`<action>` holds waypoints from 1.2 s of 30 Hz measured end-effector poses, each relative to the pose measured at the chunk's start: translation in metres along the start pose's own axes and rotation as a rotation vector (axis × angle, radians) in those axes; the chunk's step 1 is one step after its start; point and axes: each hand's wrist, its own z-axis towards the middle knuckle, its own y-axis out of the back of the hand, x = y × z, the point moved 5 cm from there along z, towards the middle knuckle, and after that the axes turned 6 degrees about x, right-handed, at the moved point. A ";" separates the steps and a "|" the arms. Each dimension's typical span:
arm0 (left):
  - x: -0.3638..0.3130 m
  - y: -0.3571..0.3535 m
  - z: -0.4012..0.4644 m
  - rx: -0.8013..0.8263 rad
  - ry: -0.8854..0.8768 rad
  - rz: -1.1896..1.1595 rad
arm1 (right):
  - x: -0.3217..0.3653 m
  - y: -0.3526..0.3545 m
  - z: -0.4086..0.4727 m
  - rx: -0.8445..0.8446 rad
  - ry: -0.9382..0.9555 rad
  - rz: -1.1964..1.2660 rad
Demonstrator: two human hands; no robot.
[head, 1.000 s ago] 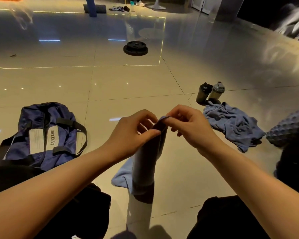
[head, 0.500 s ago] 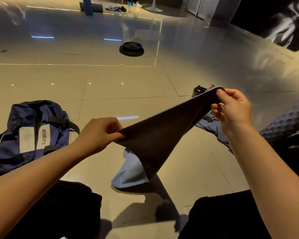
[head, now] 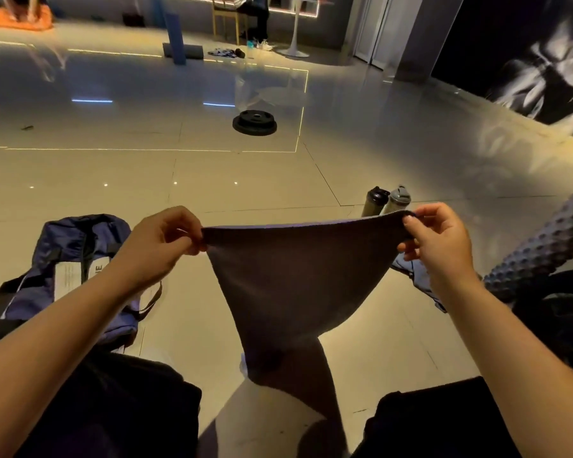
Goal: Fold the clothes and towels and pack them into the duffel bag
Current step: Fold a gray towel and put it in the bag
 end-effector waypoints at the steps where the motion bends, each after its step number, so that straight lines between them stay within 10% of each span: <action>1: -0.007 0.001 -0.008 0.024 -0.048 0.078 | 0.004 0.003 -0.005 0.027 0.002 0.003; 21: -0.162 0.082 0.002 -0.248 -0.529 0.495 | 0.165 0.018 -0.002 0.023 0.500 -0.095; 28: -0.103 0.055 0.105 -0.139 -0.367 0.567 | 0.105 -0.027 0.074 0.116 0.456 -0.562; 36: 0.040 -0.008 0.253 0.069 -0.172 0.676 | -0.042 -0.094 0.212 0.302 0.116 -0.539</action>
